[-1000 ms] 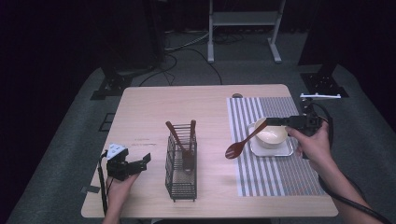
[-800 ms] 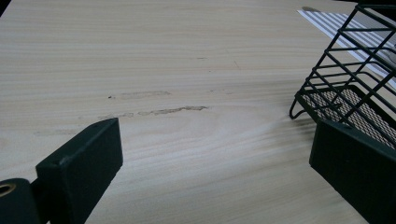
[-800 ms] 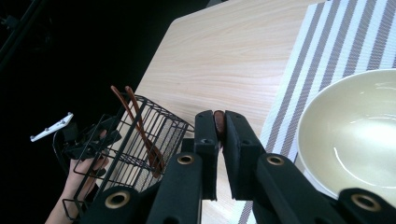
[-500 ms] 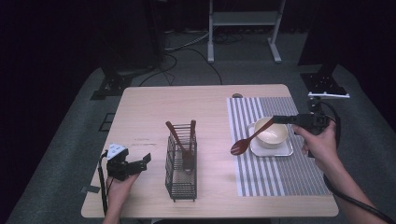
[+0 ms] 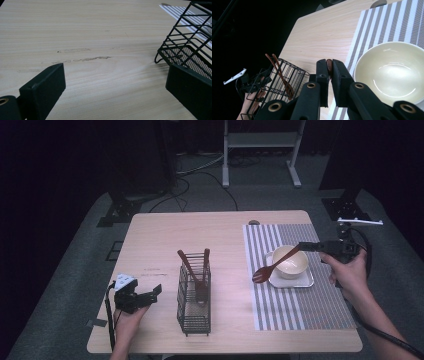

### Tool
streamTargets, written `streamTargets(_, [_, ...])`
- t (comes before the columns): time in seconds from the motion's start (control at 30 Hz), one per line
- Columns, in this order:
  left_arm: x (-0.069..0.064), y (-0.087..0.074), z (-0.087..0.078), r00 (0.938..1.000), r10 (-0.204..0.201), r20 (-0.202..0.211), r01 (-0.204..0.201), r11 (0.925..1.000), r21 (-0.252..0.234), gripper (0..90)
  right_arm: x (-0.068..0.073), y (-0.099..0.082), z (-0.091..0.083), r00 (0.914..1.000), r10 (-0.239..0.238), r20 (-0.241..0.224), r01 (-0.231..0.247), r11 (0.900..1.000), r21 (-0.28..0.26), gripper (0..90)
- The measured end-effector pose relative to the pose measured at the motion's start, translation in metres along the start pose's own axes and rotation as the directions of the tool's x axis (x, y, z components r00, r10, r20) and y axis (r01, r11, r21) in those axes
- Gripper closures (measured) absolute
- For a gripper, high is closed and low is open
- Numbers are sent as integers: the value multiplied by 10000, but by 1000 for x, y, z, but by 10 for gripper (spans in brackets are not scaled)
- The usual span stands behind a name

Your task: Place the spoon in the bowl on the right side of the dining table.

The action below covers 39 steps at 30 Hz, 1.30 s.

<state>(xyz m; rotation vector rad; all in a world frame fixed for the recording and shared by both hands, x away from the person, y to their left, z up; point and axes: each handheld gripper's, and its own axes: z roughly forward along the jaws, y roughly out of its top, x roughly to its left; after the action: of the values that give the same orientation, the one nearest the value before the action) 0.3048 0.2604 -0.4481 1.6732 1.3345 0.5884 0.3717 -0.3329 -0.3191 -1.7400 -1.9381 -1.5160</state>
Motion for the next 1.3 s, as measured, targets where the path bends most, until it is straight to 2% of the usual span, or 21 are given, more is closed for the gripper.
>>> streamTargets(0.87, [2, 0, -1, 10000, -32, -61, 32, 10000, -1, 18, -17, 3, -20, 9987, 407, 321, -390, 9979, -509, 834])
streamTargets(1.3, [2, 0, -1, 10000, -16, -64, 16, 10000, -17, 18, -31, 2, -33, 9961, 704, 533, -656, 9941, -864, 834])
